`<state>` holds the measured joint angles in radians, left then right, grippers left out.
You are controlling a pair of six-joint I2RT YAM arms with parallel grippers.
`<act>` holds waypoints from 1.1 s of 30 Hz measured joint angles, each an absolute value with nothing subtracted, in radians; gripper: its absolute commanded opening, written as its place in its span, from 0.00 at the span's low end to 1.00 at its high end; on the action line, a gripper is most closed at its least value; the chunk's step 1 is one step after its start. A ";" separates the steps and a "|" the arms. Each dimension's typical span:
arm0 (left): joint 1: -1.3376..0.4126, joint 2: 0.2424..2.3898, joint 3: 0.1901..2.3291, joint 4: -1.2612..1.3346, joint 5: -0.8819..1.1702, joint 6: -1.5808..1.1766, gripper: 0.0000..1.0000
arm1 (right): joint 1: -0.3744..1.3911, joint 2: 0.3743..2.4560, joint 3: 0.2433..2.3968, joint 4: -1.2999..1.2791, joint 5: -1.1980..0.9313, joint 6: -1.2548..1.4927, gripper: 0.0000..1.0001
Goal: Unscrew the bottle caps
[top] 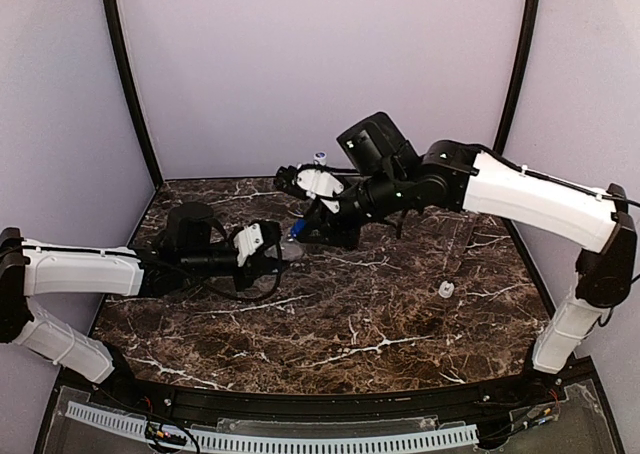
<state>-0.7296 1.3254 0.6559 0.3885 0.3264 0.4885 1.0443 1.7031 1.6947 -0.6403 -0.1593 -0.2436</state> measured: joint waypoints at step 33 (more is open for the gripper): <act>-0.738 1.309 0.662 0.124 0.596 0.774 0.12 | 1.231 1.533 1.375 -0.538 0.034 -1.519 0.61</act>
